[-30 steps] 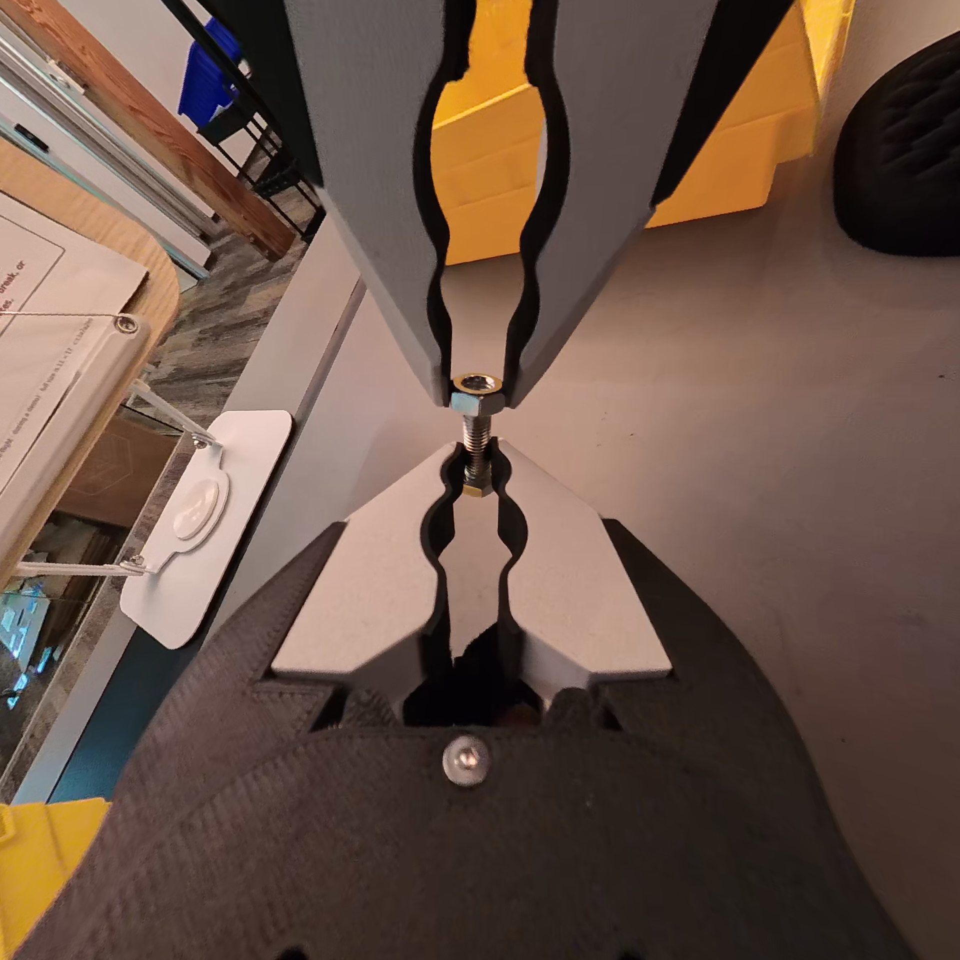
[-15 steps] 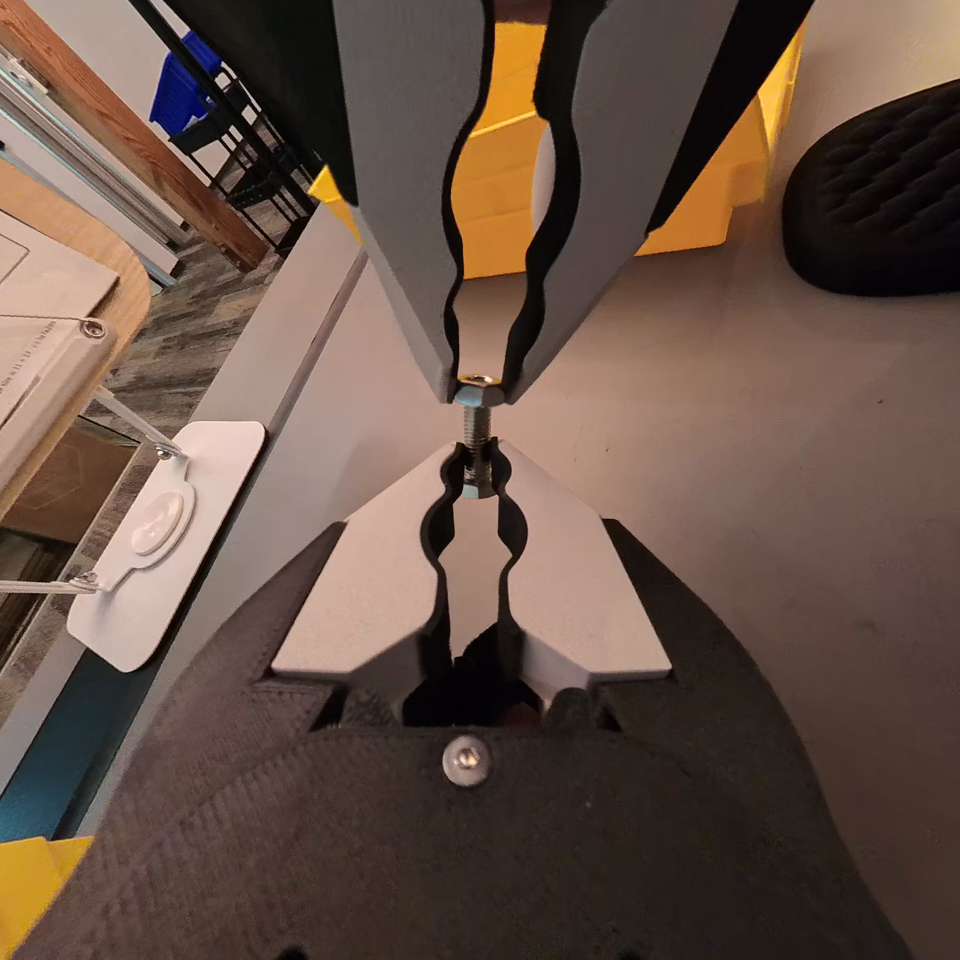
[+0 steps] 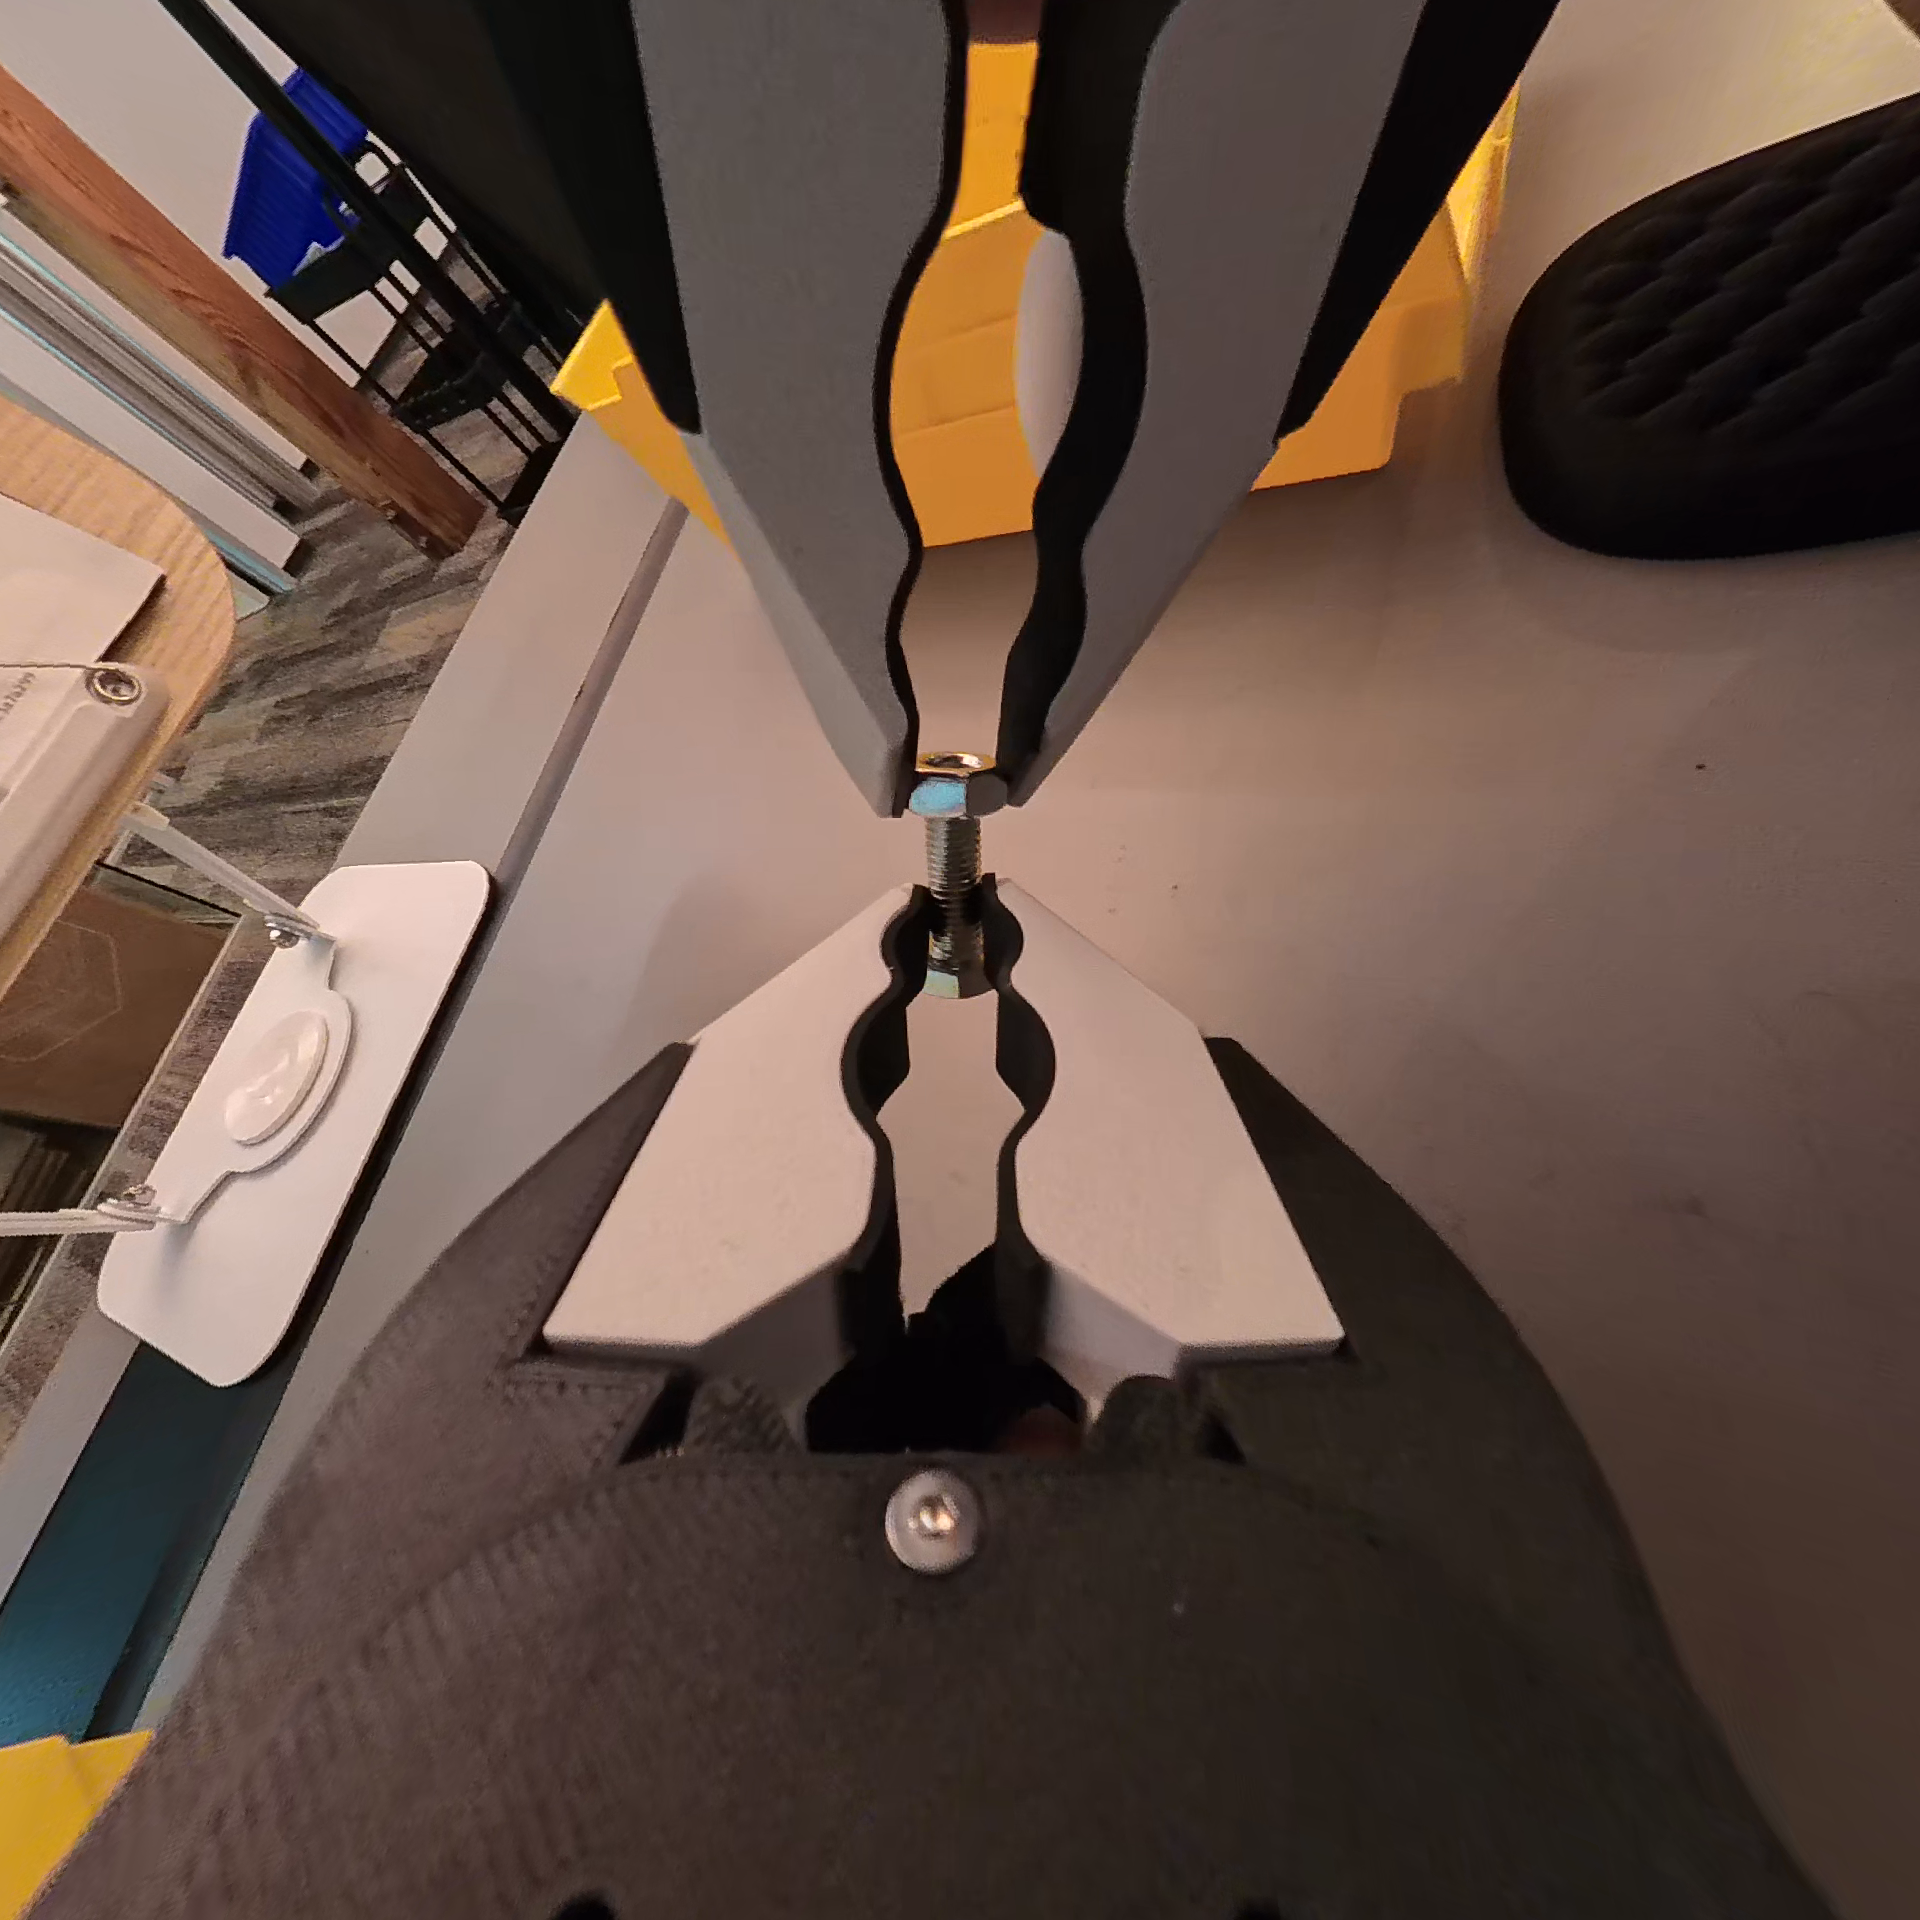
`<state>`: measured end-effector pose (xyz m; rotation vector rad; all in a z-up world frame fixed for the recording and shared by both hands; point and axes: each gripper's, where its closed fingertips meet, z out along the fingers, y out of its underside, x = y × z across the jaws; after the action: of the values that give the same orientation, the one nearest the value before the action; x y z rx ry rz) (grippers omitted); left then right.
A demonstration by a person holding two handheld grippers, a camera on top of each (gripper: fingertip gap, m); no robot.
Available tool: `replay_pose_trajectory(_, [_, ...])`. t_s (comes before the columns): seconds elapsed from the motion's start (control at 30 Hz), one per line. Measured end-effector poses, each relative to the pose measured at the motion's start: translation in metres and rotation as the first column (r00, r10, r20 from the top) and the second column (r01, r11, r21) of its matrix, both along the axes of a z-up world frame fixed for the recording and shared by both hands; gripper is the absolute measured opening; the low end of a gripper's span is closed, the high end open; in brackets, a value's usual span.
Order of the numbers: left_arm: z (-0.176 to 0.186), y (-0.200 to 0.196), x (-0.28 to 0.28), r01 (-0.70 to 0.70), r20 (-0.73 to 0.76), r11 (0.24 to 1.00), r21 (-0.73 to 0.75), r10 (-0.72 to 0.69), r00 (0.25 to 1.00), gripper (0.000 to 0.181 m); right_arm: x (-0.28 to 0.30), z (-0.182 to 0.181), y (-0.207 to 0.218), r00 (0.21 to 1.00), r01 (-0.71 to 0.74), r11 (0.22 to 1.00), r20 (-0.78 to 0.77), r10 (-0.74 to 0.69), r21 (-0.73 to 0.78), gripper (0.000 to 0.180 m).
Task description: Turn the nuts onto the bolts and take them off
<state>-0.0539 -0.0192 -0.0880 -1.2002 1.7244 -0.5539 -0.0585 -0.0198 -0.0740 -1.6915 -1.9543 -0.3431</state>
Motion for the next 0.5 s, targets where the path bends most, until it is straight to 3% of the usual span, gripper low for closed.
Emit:
replay_pose_trajectory(0.3, [0.0011, 0.0049, -0.0003, -0.031, 0.000, 0.999, 0.023, 0.031, 1.000, 0.008, 0.0038, -0.0034, 0.0052, 0.969, 0.198, 0.967, -0.119, -0.217, -0.159, 0.016])
replay_pose_trajectory(0.5, [0.0045, 0.0063, -0.0013, -0.036, 0.013, 0.999, -0.012, 0.036, 0.999, 0.008, 0.0008, 0.0020, 0.0066, 0.978, 0.111, 0.987, -0.162, -0.129, -0.115, 0.016])
